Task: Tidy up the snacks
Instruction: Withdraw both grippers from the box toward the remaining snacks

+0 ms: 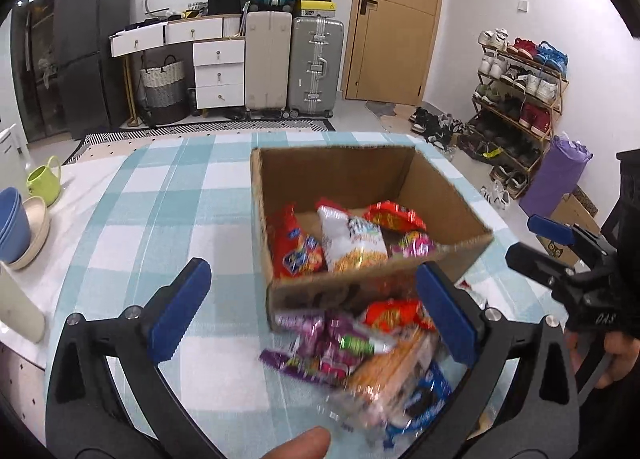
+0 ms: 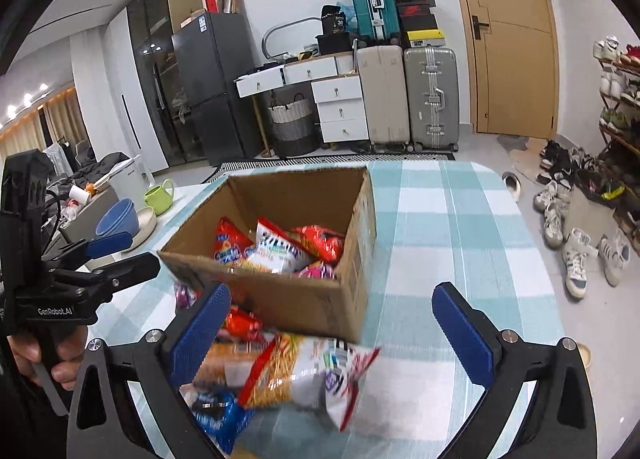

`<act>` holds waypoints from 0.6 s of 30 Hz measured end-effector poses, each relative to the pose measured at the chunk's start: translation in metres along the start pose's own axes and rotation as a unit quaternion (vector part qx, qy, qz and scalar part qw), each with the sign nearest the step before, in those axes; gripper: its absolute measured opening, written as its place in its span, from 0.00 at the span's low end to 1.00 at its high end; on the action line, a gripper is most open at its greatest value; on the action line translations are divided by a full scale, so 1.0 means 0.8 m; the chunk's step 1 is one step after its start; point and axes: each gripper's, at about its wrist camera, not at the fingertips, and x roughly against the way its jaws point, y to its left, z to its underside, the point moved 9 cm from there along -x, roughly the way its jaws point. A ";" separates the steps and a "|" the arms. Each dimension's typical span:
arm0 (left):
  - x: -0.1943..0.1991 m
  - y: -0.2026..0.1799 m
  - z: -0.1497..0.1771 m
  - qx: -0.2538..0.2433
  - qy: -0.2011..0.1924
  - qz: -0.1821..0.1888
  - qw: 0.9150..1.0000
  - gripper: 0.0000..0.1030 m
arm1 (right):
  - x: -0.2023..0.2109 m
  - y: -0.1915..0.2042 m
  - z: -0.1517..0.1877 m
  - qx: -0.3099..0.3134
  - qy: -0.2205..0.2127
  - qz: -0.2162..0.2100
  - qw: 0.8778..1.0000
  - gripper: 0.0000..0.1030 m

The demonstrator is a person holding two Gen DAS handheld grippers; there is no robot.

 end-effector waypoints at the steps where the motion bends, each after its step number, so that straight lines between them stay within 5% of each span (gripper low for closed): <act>1: 0.005 0.000 0.006 -0.001 0.002 -0.002 1.000 0.99 | 0.002 0.001 0.005 -0.001 0.002 0.001 1.000 0.99; 18: 0.048 0.004 0.085 0.000 0.026 -0.011 1.000 0.99 | 0.024 0.022 0.082 0.001 0.047 0.002 0.999 0.99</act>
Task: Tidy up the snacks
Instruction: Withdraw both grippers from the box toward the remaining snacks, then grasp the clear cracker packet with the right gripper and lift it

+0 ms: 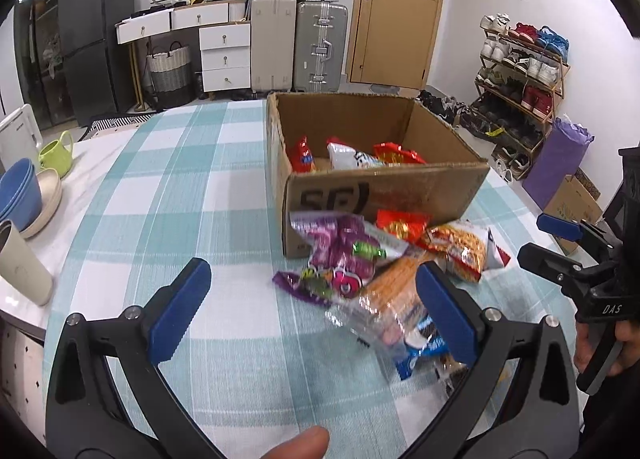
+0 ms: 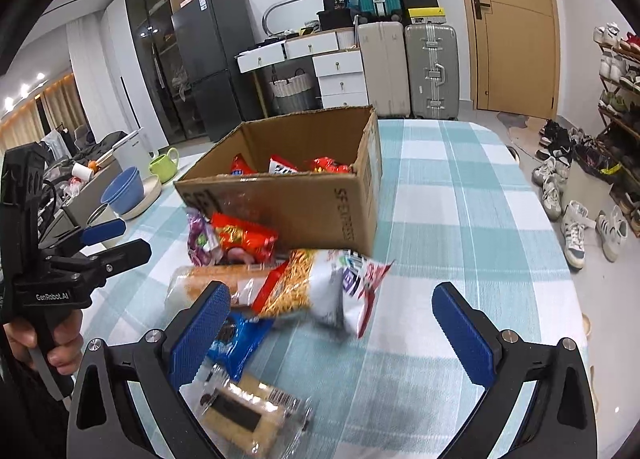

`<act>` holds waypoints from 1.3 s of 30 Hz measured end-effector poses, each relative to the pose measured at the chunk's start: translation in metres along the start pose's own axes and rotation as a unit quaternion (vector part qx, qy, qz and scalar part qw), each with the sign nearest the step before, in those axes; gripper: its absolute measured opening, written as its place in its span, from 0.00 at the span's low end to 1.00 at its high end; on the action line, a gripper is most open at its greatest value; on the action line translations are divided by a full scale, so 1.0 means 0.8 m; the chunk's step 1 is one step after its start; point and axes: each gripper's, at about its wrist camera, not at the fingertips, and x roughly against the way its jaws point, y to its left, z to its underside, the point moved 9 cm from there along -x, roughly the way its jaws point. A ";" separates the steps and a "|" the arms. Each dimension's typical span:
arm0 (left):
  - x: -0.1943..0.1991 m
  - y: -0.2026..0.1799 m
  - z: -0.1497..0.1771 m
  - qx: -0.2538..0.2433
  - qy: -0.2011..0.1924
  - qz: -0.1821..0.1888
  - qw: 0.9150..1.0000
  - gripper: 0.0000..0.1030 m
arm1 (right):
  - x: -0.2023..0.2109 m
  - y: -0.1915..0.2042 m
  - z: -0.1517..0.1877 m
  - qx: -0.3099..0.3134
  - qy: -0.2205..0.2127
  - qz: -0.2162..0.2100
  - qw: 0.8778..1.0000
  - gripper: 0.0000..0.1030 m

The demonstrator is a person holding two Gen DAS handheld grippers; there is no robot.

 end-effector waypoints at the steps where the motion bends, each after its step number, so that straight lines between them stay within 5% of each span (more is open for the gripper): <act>1: 0.000 0.002 0.004 0.001 0.002 -0.001 1.000 0.99 | 0.002 0.002 0.004 0.000 0.002 0.001 1.000 0.99; 27: 0.016 0.014 0.053 0.005 0.022 -0.010 1.000 0.99 | -0.040 0.072 0.118 0.020 0.103 -0.020 0.994 0.99; 39: 0.005 0.015 0.059 0.006 0.032 -0.012 0.999 0.99 | -0.059 0.099 0.131 0.081 0.116 0.043 0.989 1.00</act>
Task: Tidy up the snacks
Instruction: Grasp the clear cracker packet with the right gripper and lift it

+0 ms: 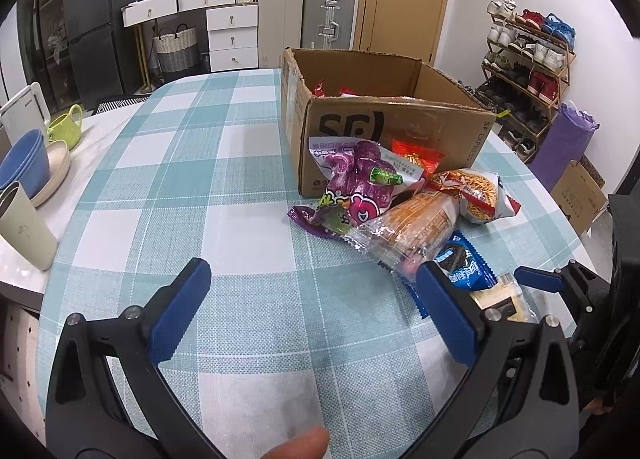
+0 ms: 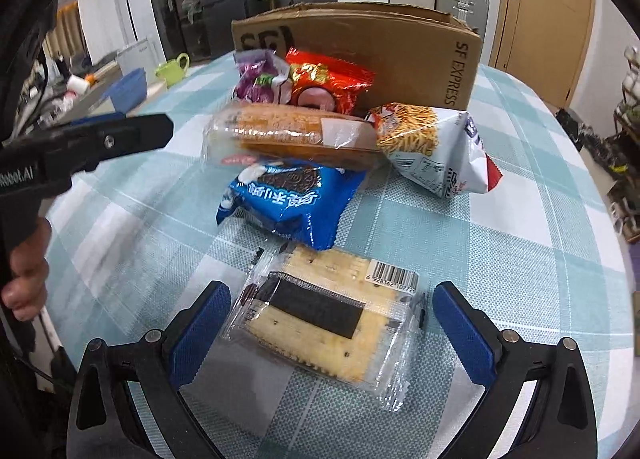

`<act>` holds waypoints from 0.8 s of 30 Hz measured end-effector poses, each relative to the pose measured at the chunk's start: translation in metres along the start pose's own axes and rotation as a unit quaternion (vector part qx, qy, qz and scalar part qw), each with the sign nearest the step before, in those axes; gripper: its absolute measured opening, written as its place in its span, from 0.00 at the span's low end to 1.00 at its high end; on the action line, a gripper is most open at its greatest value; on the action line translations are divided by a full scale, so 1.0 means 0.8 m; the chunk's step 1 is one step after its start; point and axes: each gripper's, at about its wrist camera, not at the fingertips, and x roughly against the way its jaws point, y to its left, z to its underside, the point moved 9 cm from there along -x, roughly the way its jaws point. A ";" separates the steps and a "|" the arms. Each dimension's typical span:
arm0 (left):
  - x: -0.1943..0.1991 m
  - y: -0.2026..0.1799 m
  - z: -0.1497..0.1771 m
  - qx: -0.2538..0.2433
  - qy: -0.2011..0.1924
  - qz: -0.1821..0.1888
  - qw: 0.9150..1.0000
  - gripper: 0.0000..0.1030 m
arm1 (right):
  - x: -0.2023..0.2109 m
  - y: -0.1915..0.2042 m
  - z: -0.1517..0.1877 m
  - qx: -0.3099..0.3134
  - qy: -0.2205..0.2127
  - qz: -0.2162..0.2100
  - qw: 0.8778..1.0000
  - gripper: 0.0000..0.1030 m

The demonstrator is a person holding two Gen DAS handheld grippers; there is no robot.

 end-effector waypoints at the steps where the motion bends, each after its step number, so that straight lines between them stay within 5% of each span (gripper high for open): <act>1: -0.001 0.000 0.001 0.000 0.000 0.000 1.000 0.99 | -0.001 0.001 -0.001 0.000 0.001 0.000 1.000 1.00; 17: -0.015 -0.001 0.007 -0.001 0.010 0.000 1.000 0.99 | 0.003 -0.043 0.003 -0.005 0.003 -0.010 1.000 0.99; 20: -0.019 -0.003 0.009 -0.003 0.013 0.000 1.000 0.99 | 0.002 -0.040 0.002 0.003 -0.001 -0.008 1.000 0.94; 24: -0.022 -0.005 0.009 -0.005 0.013 0.001 1.000 0.99 | 0.008 -0.044 0.000 0.002 -0.008 -0.009 1.000 0.74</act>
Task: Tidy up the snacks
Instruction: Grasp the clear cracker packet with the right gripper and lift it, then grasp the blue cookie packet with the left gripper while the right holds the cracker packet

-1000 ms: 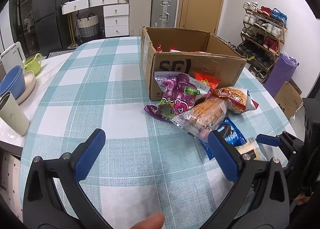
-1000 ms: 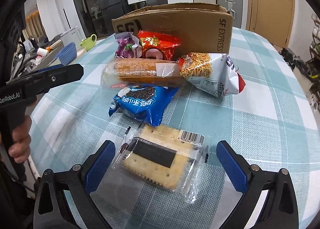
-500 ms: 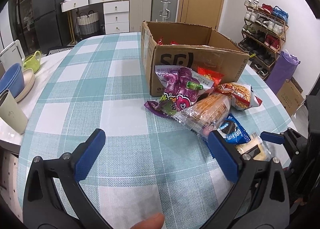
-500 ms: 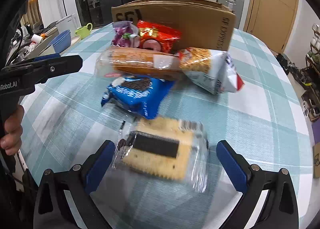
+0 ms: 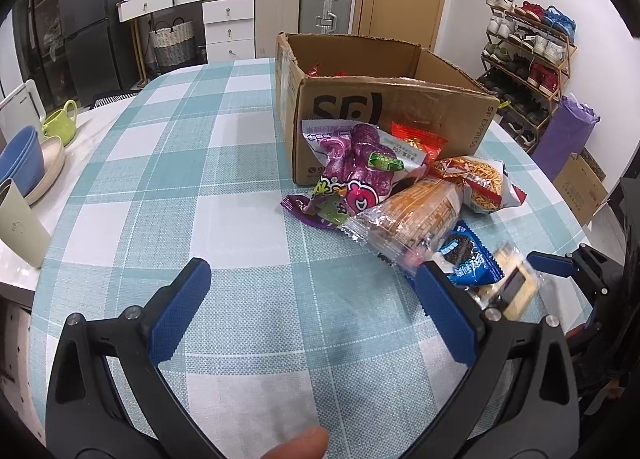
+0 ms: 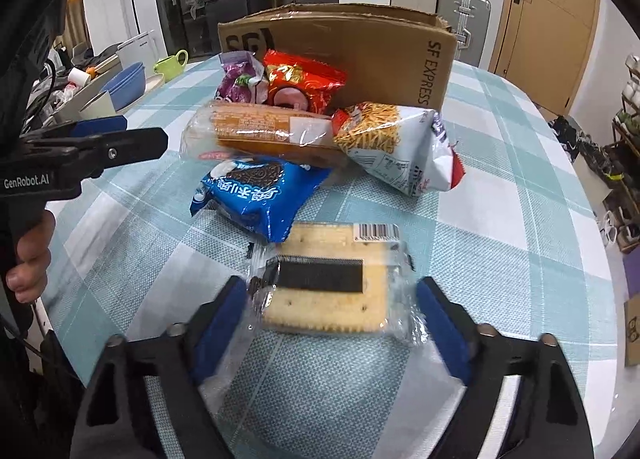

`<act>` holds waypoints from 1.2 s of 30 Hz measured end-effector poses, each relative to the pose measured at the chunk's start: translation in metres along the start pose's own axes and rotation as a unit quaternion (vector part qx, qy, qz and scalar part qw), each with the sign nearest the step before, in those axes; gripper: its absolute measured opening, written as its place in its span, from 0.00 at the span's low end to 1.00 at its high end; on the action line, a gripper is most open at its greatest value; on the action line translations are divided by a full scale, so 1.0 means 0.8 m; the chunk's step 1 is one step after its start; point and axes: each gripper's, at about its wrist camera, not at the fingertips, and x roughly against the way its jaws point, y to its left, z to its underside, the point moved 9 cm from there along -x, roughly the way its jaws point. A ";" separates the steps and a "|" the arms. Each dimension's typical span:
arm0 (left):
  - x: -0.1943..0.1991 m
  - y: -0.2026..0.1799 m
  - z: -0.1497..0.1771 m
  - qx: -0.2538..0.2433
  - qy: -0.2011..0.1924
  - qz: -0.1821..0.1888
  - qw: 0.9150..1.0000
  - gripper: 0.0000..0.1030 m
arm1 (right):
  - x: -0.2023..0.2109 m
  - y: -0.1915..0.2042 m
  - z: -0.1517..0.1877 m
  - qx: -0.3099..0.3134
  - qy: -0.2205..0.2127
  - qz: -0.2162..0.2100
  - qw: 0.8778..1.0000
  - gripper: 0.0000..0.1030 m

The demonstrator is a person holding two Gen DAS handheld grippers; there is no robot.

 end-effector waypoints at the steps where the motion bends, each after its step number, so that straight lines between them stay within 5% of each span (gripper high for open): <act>1: -0.001 0.000 0.000 0.001 0.000 0.001 1.000 0.99 | 0.002 -0.002 0.000 0.002 -0.004 -0.004 1.000 0.70; 12: -0.010 -0.020 0.003 -0.008 0.008 0.019 1.000 0.99 | 0.032 -0.041 0.019 -0.023 -0.026 -0.002 0.999 0.63; 23: 0.002 -0.053 0.013 -0.018 0.014 0.036 0.999 0.99 | 0.061 -0.075 -0.001 -0.062 -0.098 0.013 0.993 0.63; 36: -0.028 -0.129 0.039 -0.026 0.047 0.067 0.996 0.99 | 0.063 -0.079 0.000 -0.073 -0.097 0.006 0.993 0.63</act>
